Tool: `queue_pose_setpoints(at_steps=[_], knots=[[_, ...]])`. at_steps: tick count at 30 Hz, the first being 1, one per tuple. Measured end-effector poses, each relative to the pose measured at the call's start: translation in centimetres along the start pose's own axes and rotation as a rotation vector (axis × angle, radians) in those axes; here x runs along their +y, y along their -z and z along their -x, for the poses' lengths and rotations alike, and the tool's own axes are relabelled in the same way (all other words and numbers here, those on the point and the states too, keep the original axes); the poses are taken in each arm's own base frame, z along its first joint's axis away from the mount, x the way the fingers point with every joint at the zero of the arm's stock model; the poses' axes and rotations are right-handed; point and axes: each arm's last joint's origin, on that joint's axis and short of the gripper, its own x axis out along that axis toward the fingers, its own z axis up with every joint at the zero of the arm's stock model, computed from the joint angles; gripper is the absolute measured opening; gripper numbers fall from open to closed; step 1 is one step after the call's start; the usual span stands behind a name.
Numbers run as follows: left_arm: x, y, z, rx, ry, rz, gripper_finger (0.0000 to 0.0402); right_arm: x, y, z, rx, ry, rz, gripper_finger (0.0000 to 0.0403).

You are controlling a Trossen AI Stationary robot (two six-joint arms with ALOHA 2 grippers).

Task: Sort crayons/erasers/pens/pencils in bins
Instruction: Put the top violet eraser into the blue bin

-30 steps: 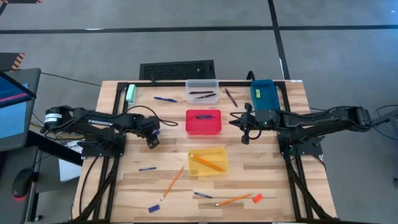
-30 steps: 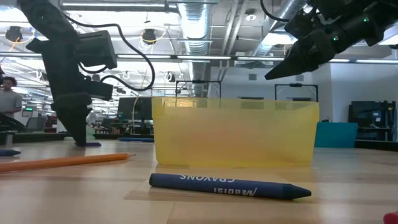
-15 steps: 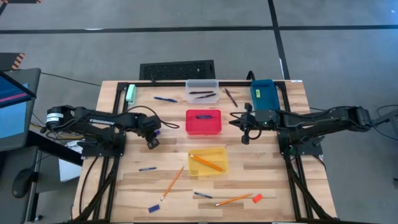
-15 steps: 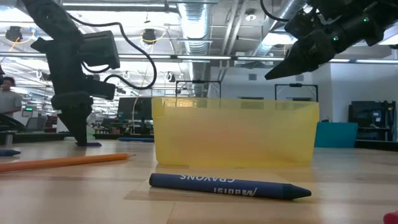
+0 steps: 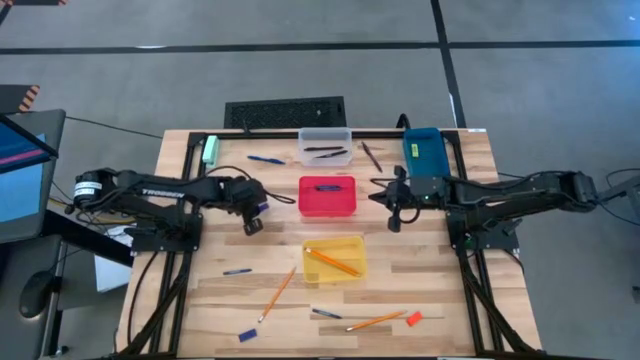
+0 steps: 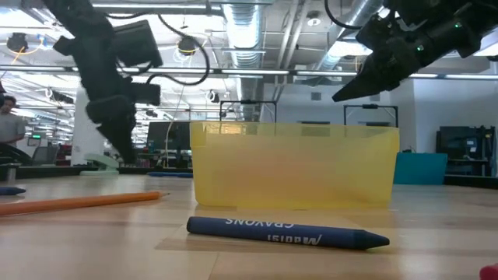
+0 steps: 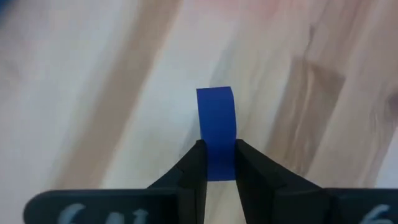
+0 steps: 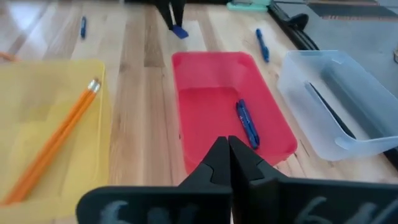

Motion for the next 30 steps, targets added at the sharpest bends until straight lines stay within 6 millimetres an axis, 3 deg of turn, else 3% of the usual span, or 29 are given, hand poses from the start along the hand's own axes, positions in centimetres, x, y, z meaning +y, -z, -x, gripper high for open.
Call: queue_pose_setpoints(at_steps=[7, 14, 21, 30], knots=[[-0.5, -3.6, 2.6, -0.154, -0.12, -0.119, 0.0055, -1.5, -0.5, -1.1, -0.078, 0.059, -0.312, 0.0009], [-1.4, -7.7, 5.4, -0.454, -0.163, -0.188, 0.0055, -1.9, -0.7, -4.7, -0.225, -0.041, -0.516, 0.0019], [-1.5, -9.1, 6.2, -0.616, -0.16, -0.137, 0.0055, -2.5, -1.5, -8.4, -0.438, -0.08, -0.646, 0.0096], [-2.0, -10.5, 5.8, -0.725, -0.204, -0.071, 0.0055, -2.9, -3.2, -14.5, -0.495, -0.026, -0.678, 0.0196]])
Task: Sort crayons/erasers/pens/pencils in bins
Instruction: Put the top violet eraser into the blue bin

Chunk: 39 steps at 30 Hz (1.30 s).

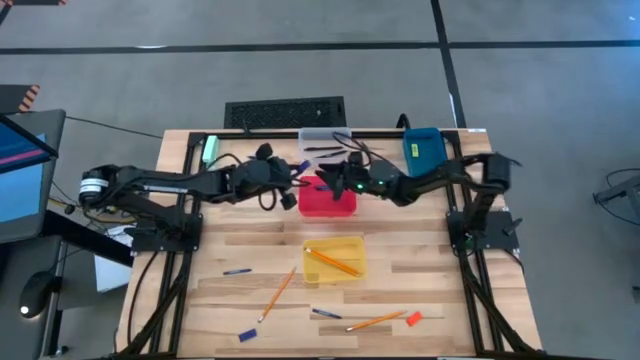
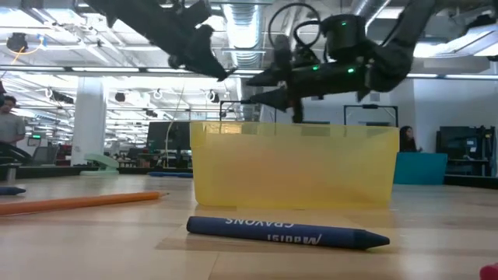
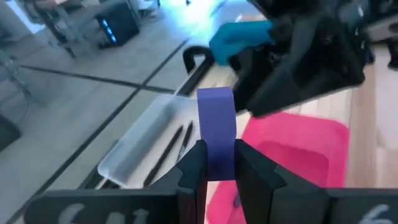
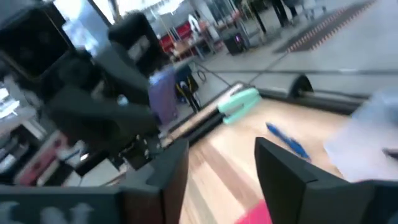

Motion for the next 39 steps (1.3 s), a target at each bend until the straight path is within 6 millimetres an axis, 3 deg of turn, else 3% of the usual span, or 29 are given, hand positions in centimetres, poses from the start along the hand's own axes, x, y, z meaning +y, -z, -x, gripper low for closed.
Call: queue_pose_setpoints(at_steps=[8, 20, 26, 34, 39], knots=[[-0.4, 0.3, -1.1, -0.014, -0.038, 0.009, 0.0055, 0.4, 0.2, -2.0, -0.122, -0.06, 0.003, 0.022], [-1.0, 0.5, -2.5, -0.051, -0.036, 0.034, 0.0055, 1.1, -0.7, -2.8, -0.169, -0.036, 0.051, 0.0187], [-1.0, 0.3, -2.5, -0.072, -0.039, 0.041, 0.0055, 1.1, -0.7, -2.9, -0.169, -0.035, 0.051, 0.0143], [-1.0, 0.2, -2.5, -0.079, -0.018, 0.042, 0.0055, 1.2, -0.7, -2.9, -0.175, -0.036, 0.083, 0.0047], [-1.0, 0.3, -2.5, -0.069, -0.017, 0.029, 0.0077, 1.4, -0.6, -2.8, -0.173, -0.038, 0.132, 0.0013]])
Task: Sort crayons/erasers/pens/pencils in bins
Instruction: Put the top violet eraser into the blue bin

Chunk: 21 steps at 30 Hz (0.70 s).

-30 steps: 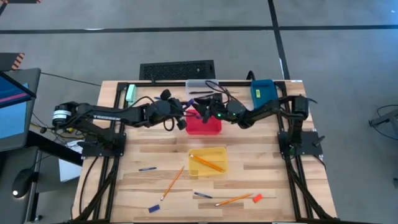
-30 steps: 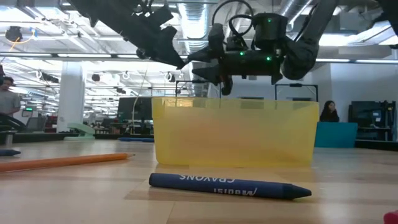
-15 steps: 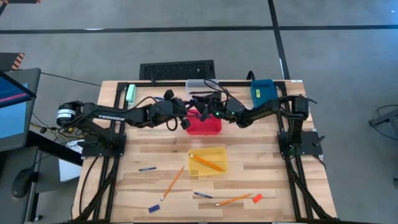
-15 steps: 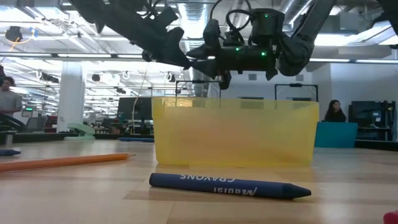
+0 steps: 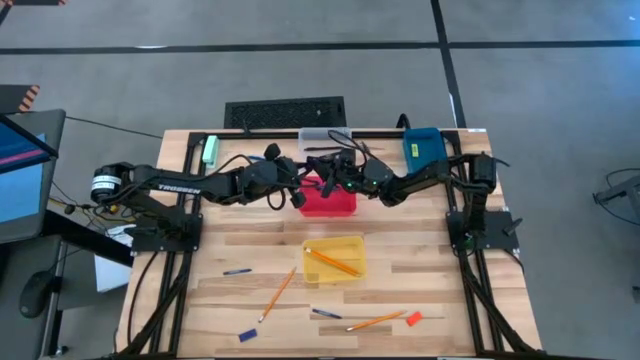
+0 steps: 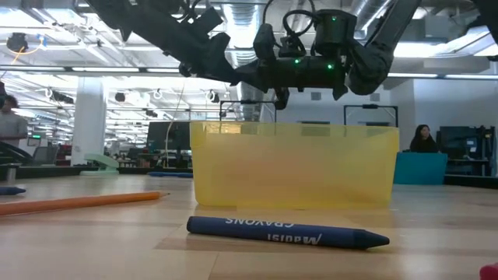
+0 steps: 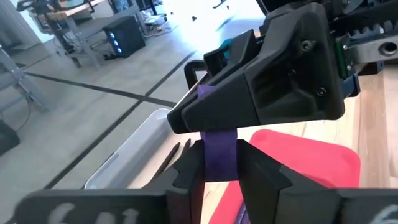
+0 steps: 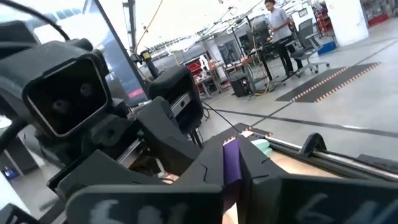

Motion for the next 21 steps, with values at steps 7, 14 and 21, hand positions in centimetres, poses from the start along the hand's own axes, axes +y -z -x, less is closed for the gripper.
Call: queue_pose_setpoints(at_steps=[7, 14, 21], knots=[[0.0, 0.4, 0.1, 0.044, 0.009, -0.001, 0.0147, -0.1, -0.1, 0.0, -0.009, 0.0, 0.057, 0.0034], [0.3, 0.0, 1.5, 0.063, 0.018, -0.008, 0.0193, -0.1, -0.8, 0.0, 0.006, 0.013, 0.172, 0.0013], [0.5, 0.8, 1.9, 0.108, 0.012, 0.014, 0.0187, 0.7, -3.5, 0.6, 0.091, 0.06, 0.36, 0.003]])
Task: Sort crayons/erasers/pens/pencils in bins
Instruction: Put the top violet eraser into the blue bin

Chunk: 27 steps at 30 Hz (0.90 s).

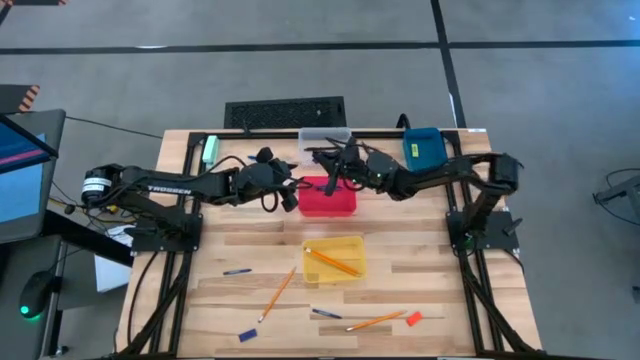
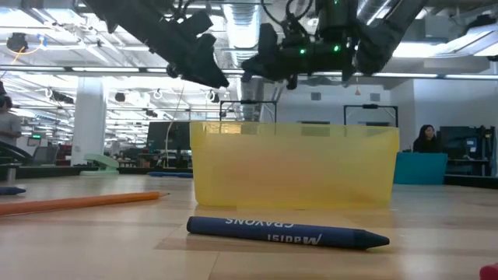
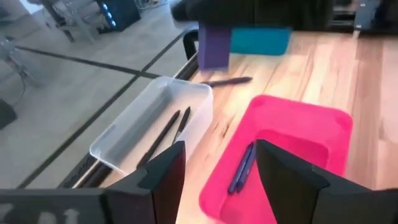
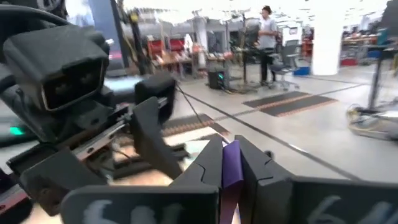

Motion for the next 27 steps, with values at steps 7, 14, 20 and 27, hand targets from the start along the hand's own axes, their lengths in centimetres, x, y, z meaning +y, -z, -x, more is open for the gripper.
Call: queue_pose_setpoints(at_steps=[7, 14, 20, 27], knots=[[-0.2, 2.4, -0.2, 0.05, 0.011, 0.0, 0.0163, -0.5, -3.2, 2.3, 0.174, 0.09, 0.202, 0.0013], [-0.3, 4.1, -0.4, 0.061, 0.051, 0.006, 0.0125, -3.3, -5.9, 6.6, 0.458, 0.274, 0.33, 0.0024], [0.2, 5.2, -0.6, 0.047, 0.038, 0.023, 0.0089, -8.3, -6.1, 10.6, 0.76, 0.539, 0.32, 0.0012], [0.6, 5.2, -0.8, 0.027, 0.074, 0.05, 0.006, -14.8, -4.0, 12.7, 1.002, 0.836, 0.158, 0.0021]])
